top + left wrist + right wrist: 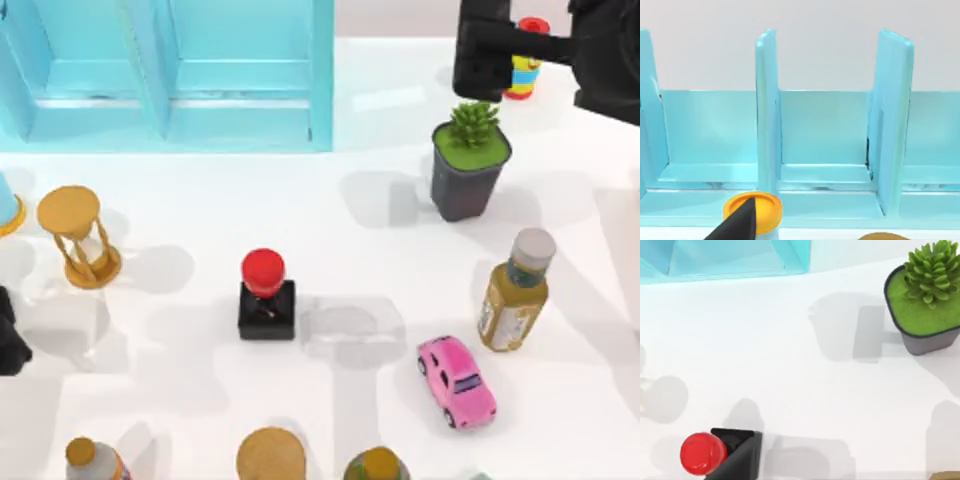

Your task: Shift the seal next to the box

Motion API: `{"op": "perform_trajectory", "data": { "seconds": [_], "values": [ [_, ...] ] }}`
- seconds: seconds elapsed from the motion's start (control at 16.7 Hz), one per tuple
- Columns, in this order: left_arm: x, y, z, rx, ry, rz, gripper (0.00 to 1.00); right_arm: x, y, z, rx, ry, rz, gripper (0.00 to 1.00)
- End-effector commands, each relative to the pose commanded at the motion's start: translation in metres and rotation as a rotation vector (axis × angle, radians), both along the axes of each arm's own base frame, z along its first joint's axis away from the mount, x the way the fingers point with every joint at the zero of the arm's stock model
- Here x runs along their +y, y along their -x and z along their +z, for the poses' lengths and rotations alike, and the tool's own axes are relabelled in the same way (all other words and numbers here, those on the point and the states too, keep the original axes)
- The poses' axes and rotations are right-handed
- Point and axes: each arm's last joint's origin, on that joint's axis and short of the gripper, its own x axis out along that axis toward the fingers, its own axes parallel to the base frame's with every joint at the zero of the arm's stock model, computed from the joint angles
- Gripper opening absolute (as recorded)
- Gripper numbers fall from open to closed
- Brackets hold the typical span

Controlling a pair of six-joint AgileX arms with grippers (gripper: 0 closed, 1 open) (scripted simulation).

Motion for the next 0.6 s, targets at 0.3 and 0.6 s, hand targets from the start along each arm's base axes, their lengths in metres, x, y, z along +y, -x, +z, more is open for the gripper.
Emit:
{"op": "perform_trajectory", "data": {
  "seconds": [0.3, 0.6],
  "values": [
    [0.0, 0.0, 0.0, 0.0, 0.0, 0.0, 1.0, 0.111, -0.043, -0.025, 0.246, 0.099, 0.007, 1.0],
    [0.0, 0.0, 0.0, 0.0, 0.0, 0.0, 1.0, 0.194, -0.044, -0.079, 0.393, 0.222, -0.007, 1.0]
  ]
}}
